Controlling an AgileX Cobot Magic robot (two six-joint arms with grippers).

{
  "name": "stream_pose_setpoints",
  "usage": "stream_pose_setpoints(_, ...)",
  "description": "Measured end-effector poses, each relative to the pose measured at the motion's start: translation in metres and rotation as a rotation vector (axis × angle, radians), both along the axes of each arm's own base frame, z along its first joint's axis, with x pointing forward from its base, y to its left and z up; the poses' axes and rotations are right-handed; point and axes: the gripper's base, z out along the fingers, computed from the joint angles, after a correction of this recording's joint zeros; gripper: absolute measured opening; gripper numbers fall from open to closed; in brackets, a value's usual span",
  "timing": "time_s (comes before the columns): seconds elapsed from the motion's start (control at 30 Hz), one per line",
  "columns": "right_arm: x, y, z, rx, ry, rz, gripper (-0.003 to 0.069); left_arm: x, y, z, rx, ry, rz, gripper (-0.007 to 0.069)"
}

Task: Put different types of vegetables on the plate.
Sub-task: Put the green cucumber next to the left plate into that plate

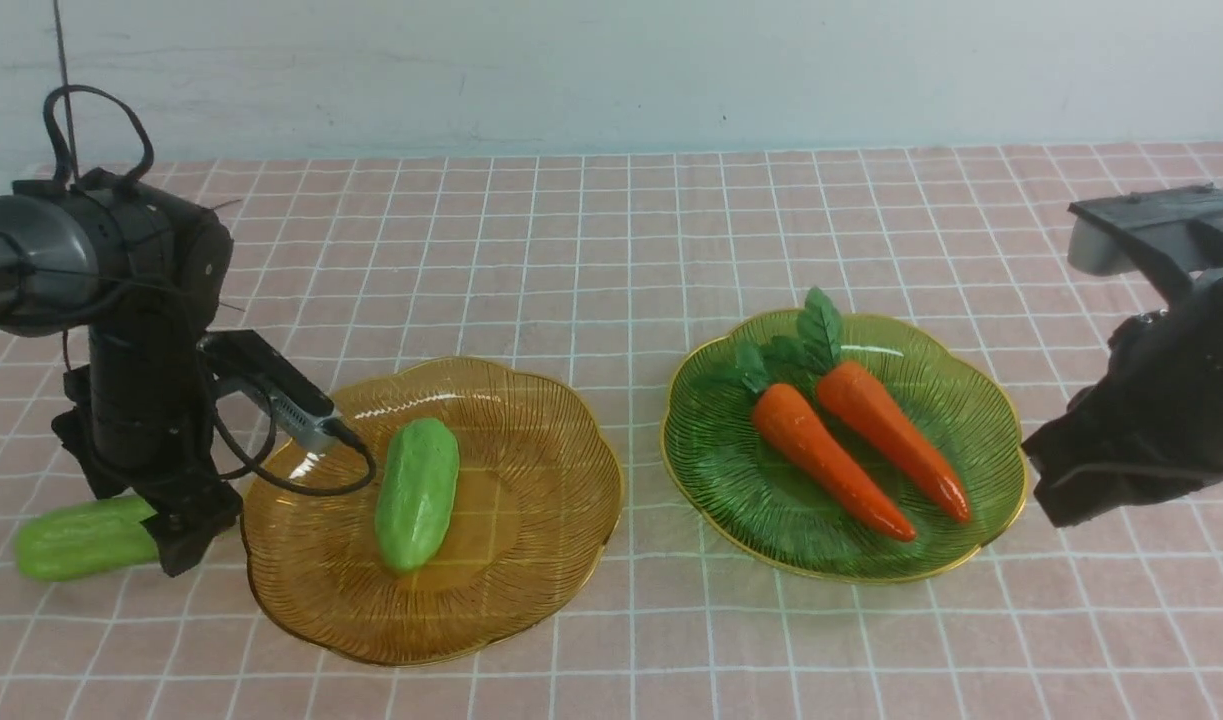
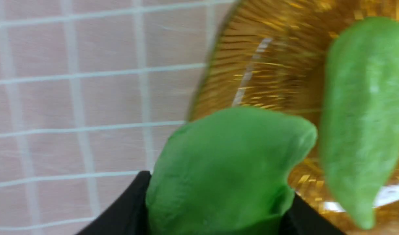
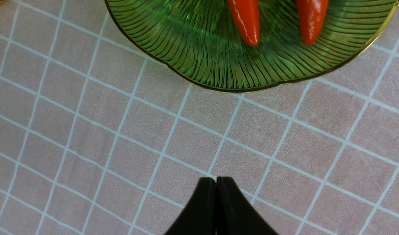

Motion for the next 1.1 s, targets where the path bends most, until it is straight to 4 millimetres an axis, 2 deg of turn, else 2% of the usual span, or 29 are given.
stream_pose_setpoints(0.17,0.0,-0.005,0.0,-0.053,-0.015,0.004,-0.0015,0.007,-0.012,-0.021,-0.132,0.06,0.054,0.0337)
stream_pose_setpoints(0.37,-0.009,-0.011,0.013,-0.069,-0.064,-0.039,-0.0015,0.013,-0.018,-0.045,-0.194,0.126,0.085,0.0421)
stream_pose_setpoints(0.47,-0.025,-0.017,0.033,-0.068,-0.146,-0.061,-0.0015,0.014,-0.02,-0.048,-0.206,0.136,0.09,0.0512)
stream_pose_setpoints(0.57,-0.043,-0.024,0.053,-0.066,-0.23,-0.087,-0.0015,0.014,-0.02,-0.047,-0.214,0.136,0.1,0.0568)
stream_pose_setpoints(0.67,-0.071,-0.034,0.071,-0.063,-0.329,-0.122,-0.0015,0.017,-0.021,-0.042,-0.219,0.119,0.099,0.0587)
stream_pose_setpoints(0.73,-0.089,-0.041,0.074,-0.068,-0.369,-0.147,-0.0015,0.02,-0.021,-0.037,-0.221,0.099,0.096,0.0582)
stream_pose_setpoints(0.8,-0.117,-0.05,0.073,-0.062,-0.426,-0.2,-0.0015,0.026,-0.021,-0.026,-0.225,0.059,0.091,0.0542)
stream_pose_setpoints(0.83,-0.134,-0.056,0.07,-0.049,-0.486,-0.224,-0.0015,0.03,-0.021,-0.019,-0.227,0.034,0.088,0.0503)
stream_pose_setpoints(0.9,-0.153,-0.063,0.057,-0.035,-0.584,-0.245,-0.0015,0.035,-0.022,-0.009,-0.231,-0.005,0.082,0.0407)
stream_pose_setpoints(1.03,-0.174,-0.069,0.022,0.032,-0.822,-0.248,-0.0015,0.04,-0.022,0.003,-0.228,-0.053,0.04,0.0192)
stream_pose_setpoints(1.1,-0.176,-0.067,0.004,0.109,-0.985,-0.243,-0.0015,0.04,-0.022,0.005,-0.224,-0.063,0.007,0.0075)
